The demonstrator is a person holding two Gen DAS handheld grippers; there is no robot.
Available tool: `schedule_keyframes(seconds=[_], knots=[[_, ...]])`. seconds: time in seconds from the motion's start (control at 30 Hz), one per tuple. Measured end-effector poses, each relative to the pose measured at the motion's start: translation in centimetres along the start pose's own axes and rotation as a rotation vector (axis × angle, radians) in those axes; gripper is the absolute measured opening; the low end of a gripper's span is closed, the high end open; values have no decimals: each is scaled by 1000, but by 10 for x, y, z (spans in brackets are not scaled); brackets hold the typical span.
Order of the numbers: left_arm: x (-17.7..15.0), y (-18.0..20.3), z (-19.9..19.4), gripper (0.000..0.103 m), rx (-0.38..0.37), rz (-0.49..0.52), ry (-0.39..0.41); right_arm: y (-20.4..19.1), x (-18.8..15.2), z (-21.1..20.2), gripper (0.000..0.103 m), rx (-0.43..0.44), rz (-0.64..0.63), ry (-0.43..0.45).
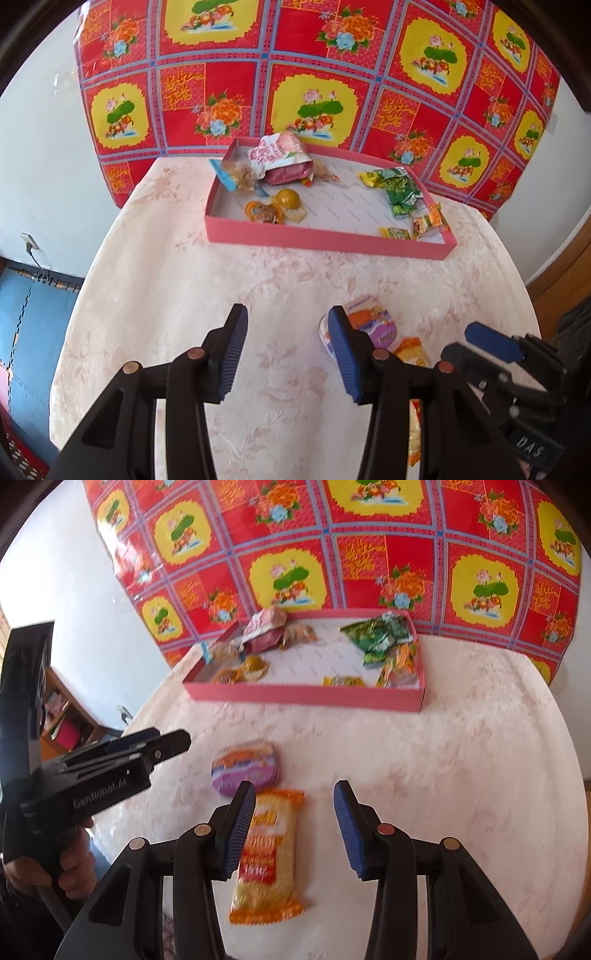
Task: Organize snacks
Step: 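Grasp the purple tin with the left gripper while the right grasps the rice-cracker bag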
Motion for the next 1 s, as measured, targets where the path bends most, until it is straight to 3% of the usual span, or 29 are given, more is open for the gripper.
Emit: schedule_keyframes(seconds=[0.43,0.8,0.9,1.0], knots=[[-15,-7,0,48,-4,4,-21,-20,-26,15,45,-41,-66,-88],[-18,-6,2,48,-8,4,-25,-12,-39,25,45,-67,-73,-126],[-18,-3,5,48,-11,7,-30,-5,-38,24,38,-75,-61,-119],[-19,2,7,48,-24,9,-38,3,-36,23,38,-99,-53,-110]])
Point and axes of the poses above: each gripper's, at about its wrist camera, not at the fingertips, and z roughly the way its jaws point, y to its right, x to its top, the point moved 9 cm from there along z, roughly the way its jaws point
